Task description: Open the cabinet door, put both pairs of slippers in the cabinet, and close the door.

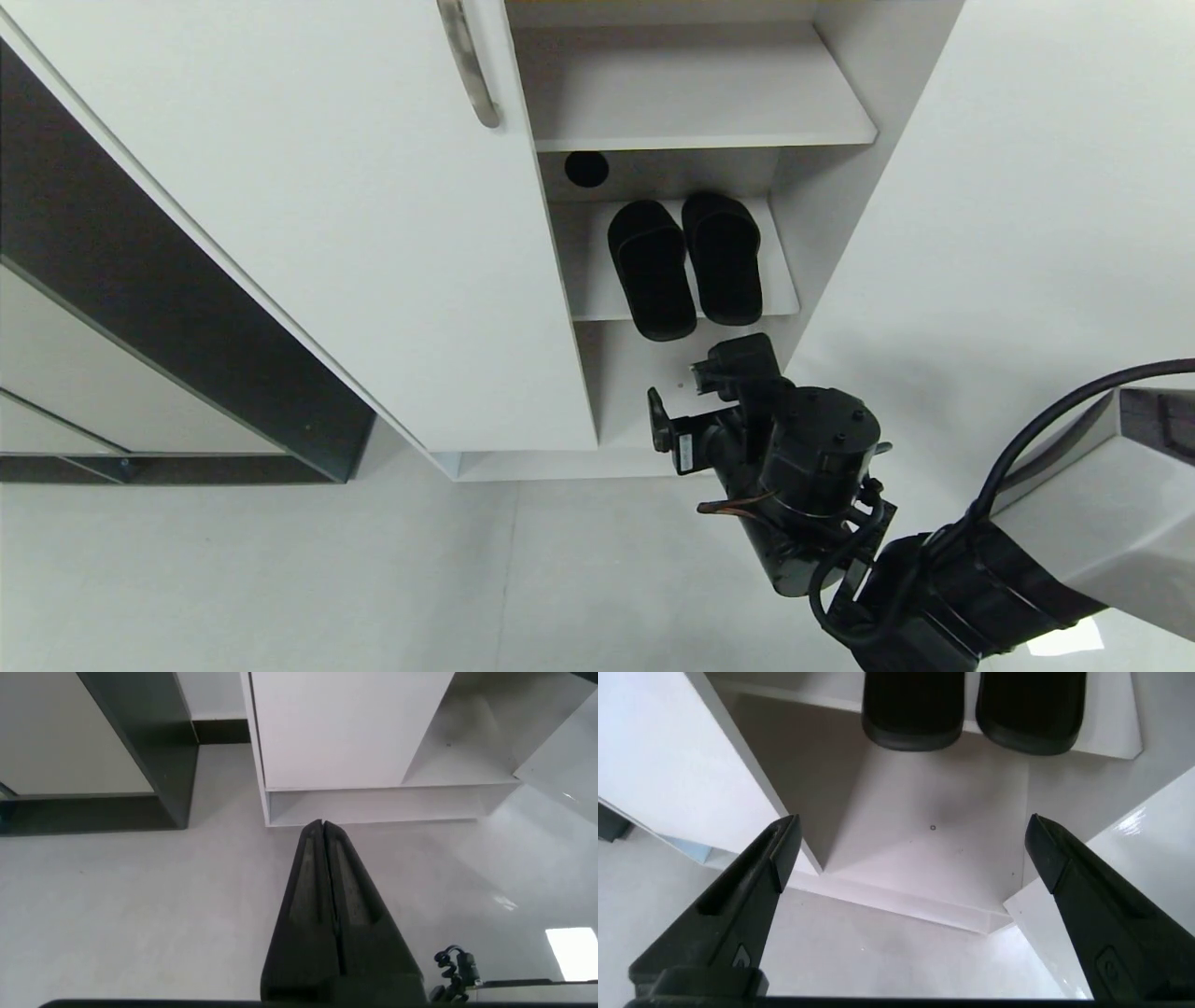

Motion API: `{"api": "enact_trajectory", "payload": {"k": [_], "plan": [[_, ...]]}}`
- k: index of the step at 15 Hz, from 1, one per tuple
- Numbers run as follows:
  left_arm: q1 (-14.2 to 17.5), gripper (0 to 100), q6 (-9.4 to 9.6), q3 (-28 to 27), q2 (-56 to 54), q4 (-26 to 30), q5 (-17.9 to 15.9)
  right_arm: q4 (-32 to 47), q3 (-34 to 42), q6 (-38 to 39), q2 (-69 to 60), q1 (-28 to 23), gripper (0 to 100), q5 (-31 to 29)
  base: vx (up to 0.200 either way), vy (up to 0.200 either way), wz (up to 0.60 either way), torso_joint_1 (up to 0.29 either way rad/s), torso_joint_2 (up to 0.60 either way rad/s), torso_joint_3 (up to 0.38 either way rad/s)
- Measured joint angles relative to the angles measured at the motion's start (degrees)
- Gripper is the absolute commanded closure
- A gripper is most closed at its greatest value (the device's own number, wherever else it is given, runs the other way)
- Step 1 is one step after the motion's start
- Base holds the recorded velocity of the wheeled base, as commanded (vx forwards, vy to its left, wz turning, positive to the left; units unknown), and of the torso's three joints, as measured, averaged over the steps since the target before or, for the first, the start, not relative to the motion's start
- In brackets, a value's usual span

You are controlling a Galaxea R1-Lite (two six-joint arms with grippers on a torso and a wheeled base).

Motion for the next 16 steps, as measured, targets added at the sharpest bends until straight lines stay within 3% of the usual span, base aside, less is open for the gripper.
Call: {"api": "enact_trajectory", "payload": {"k": [4, 16], "plan": [[0.0, 100, 0.0, 0.0, 0.0, 0.0, -0.1, 0.0, 0.0, 0.0, 0.4, 0.1, 0, 0.0, 0.0, 0.0, 0.0, 0.002, 0.0, 0.07], [0.0, 100, 0.0, 0.0, 0.0, 0.0, -0.2, -1.0, 0.9, -0.1, 2.1, 0.3, 0, 0.0, 0.0, 0.0, 0.0, 0.004, 0.0, 0.202]]}}
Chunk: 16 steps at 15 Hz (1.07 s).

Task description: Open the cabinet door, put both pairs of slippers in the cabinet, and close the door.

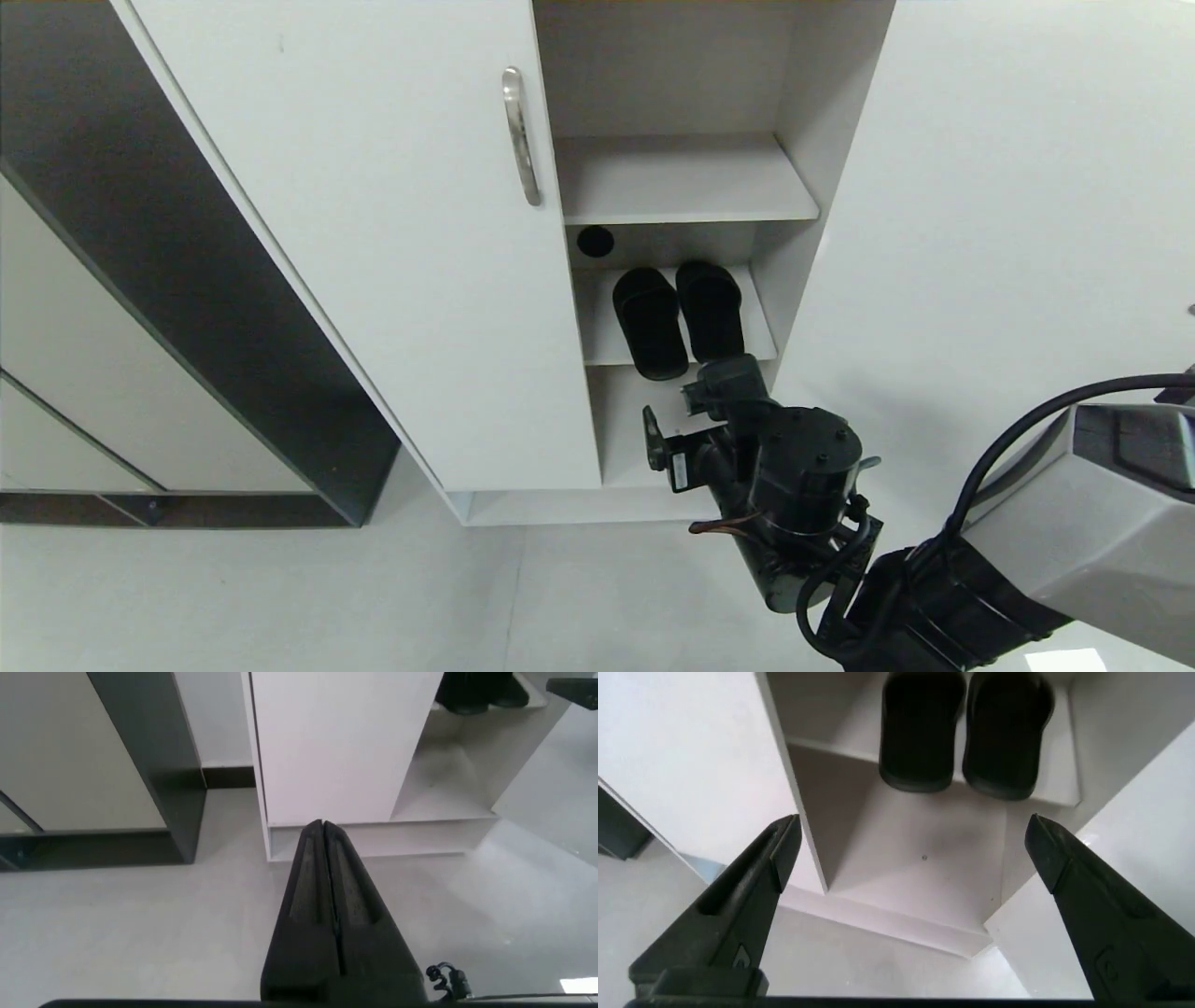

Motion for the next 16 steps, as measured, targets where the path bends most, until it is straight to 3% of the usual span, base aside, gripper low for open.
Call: {"api": "enact_trajectory", "payload": {"k": [10, 13, 16], "plan": [[0.0, 100, 0.0, 0.0, 0.0, 0.0, 0.1, 0.0, 1.5, 0.0, 0.6, -0.1, 0, -0.1, 0.0, 0.0, 0.0, 0.002, 0.0, 0.201], [0.0, 100, 1.38, 0.0, 0.0, 0.0, 0.0, 0.0, 2.3, 0.1, 0.6, -0.3, 0, 0.2, 0.0, 0.0, 0.0, 0.002, 0.0, 0.206], [0.0, 100, 1.43, 0.0, 0.0, 0.0, 0.0, -2.1, 4.0, 0.2, 0.6, -0.7, 0, 3.0, 0.0, 0.0, 0.0, 0.001, 0.0, 0.18]]}}
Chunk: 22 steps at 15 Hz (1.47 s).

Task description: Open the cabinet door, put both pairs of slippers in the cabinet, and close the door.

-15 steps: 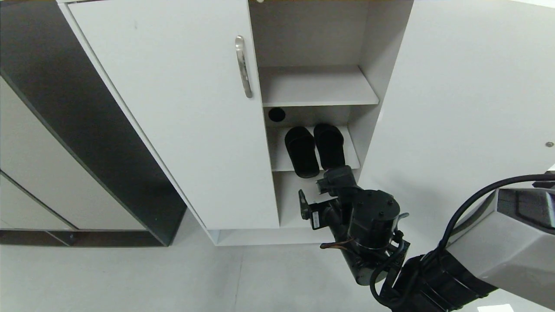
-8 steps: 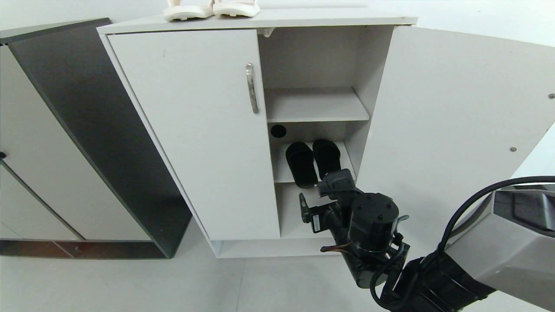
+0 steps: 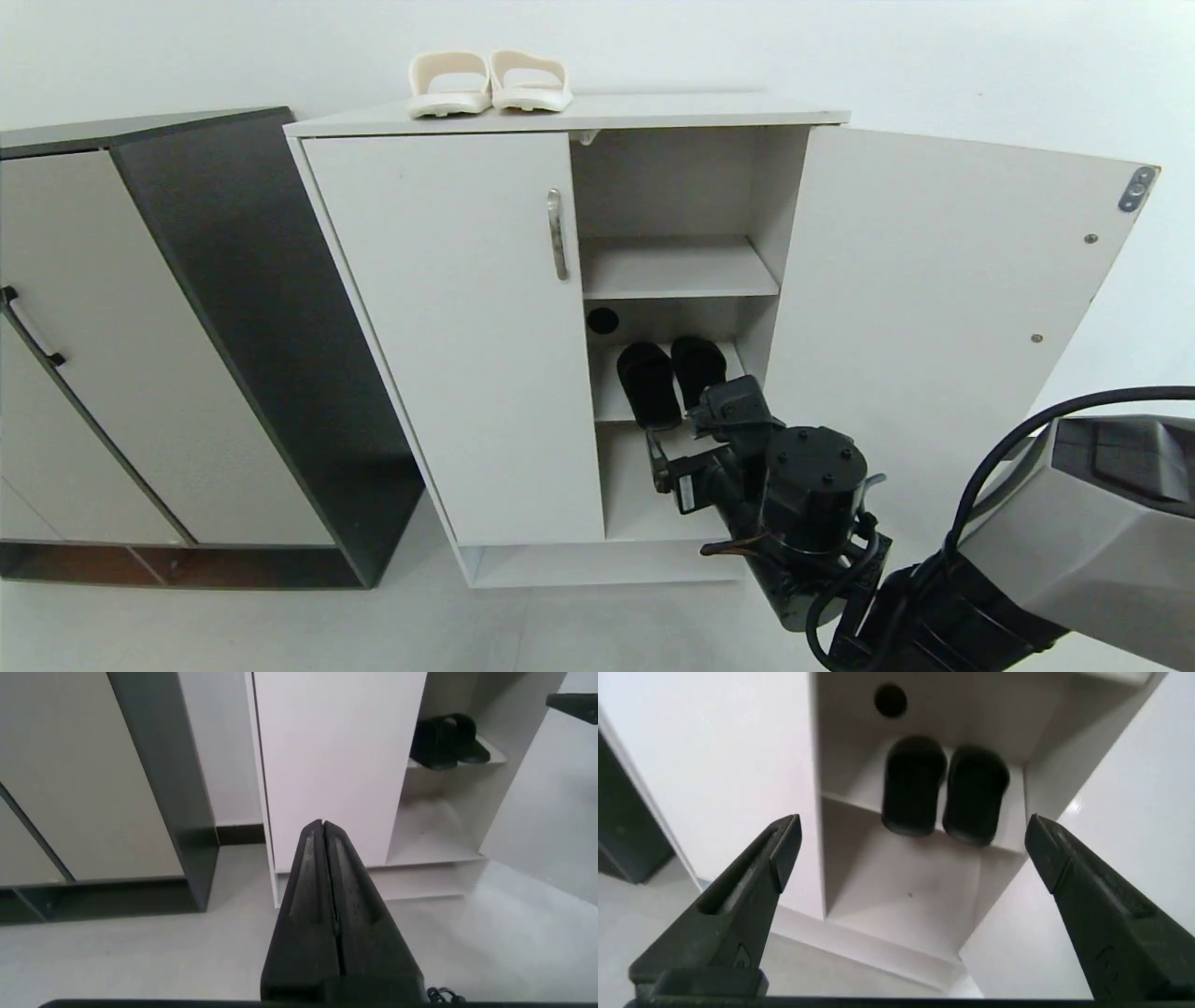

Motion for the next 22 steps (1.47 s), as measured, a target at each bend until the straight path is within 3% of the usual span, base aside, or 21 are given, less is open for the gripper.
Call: {"api": "enact_trajectory", "payload": {"k": [19, 22], "plan": [[0.0, 100, -0.11, 0.0, 0.0, 0.0, 0.0, -0.8, 3.3, -0.2, 0.3, -1.4, 0, 0.4, 0.0, 0.2, 0.0, 0.004, 0.0, 0.012], [0.0, 100, -0.11, 0.0, 0.0, 0.0, 0.0, -1.8, 3.8, -0.2, 0.4, -1.5, 0, 2.0, 0.0, 0.0, 0.0, 0.0, 0.0, 0.0]]}}
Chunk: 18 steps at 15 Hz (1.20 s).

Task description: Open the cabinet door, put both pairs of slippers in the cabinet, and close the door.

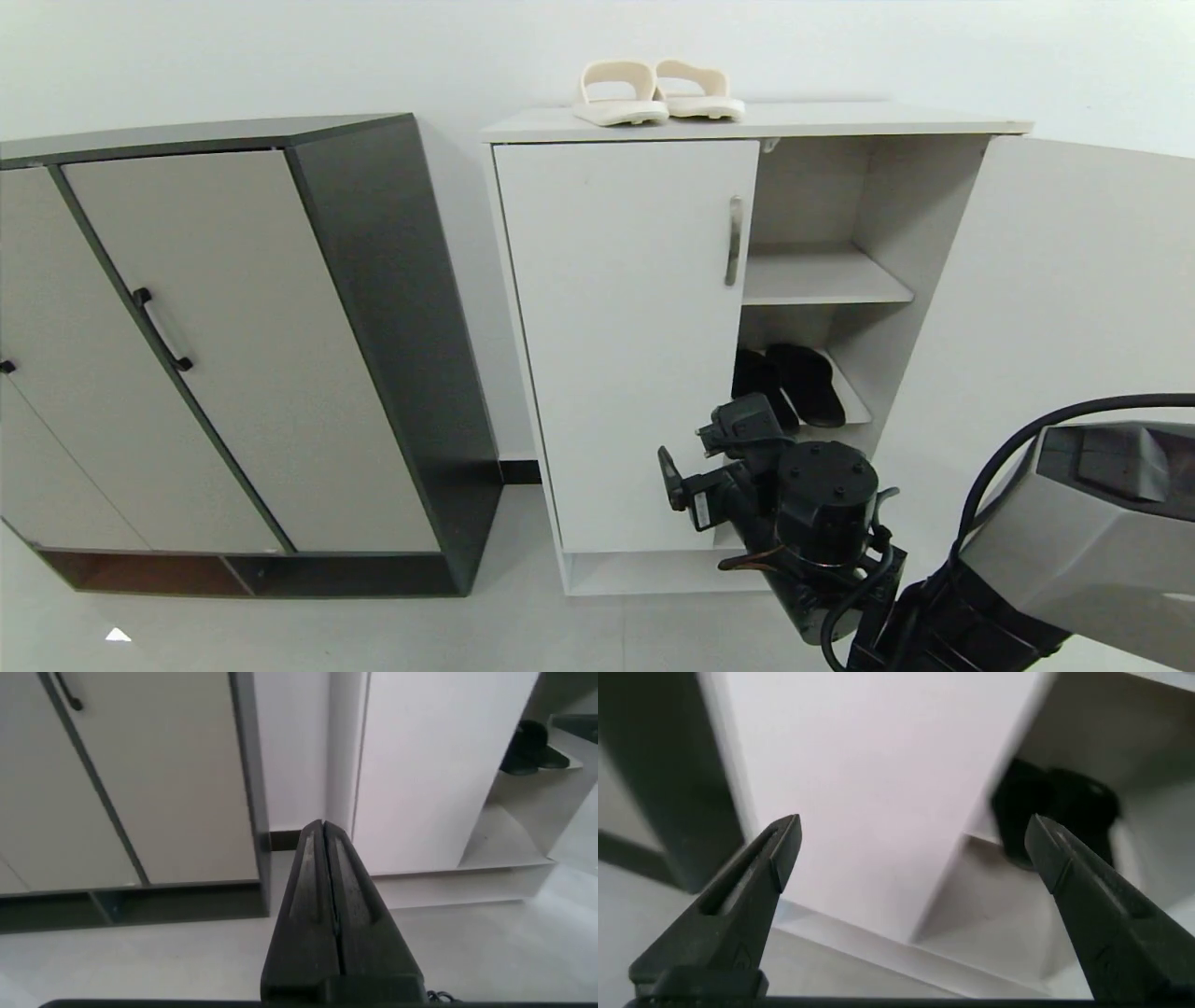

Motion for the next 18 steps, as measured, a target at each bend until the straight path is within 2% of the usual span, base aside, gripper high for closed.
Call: {"api": "enact_trajectory", "payload": {"k": [2, 18], "plan": [[0.0, 100, -0.27, 0.0, 0.0, 0.0, 0.0, -1.8, 0.9, -0.3, 0.1, 0.0, 0, 1.5, 0.0, 0.0, 0.0, 0.0, 0.0, 0.0], [0.0, 100, -0.88, 0.0, 0.0, 0.0, 0.0, -1.8, 2.2, -1.8, 1.4, 0.0, 0, 1.6, 0.0, 0.0, 0.0, 0.0, 0.0, 0.0]]}}
